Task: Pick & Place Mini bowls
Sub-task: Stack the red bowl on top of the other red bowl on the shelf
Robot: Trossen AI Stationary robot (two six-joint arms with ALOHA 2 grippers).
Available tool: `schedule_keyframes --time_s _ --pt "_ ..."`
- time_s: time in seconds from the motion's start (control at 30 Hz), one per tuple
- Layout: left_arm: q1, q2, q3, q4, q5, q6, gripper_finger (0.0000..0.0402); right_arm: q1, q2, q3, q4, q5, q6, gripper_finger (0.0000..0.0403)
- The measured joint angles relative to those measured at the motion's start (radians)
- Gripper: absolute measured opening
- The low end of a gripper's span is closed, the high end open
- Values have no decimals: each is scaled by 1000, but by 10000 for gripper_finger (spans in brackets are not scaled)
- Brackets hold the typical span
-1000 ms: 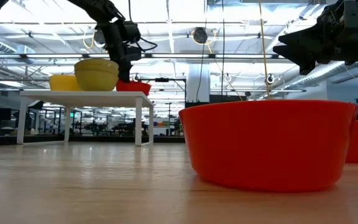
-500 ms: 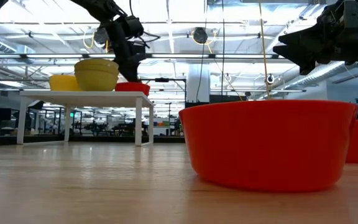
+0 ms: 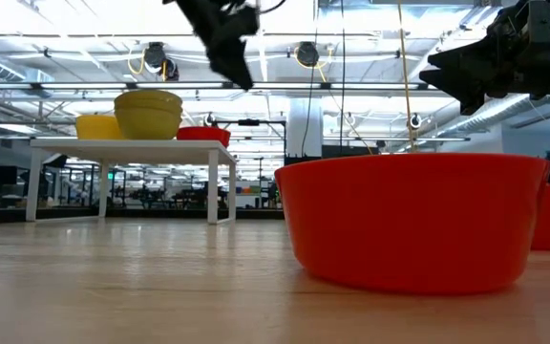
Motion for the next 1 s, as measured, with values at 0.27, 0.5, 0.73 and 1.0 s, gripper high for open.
schedule_keyframes --time_s 0.27,0.5,0.73,1.0 --pt "-362 7 -67 28 12 -25 192 0 0 0 0 0 0 169" --pt "-602 7 -245 199 -21 -28 191 0 0 0 0 0 0 169" --pt "-739 12 -428 487 -49 -41 191 0 0 0 0 0 0 169" --pt "-824 89 -530 702 -80 -67 191 0 0 0 0 0 0 169"
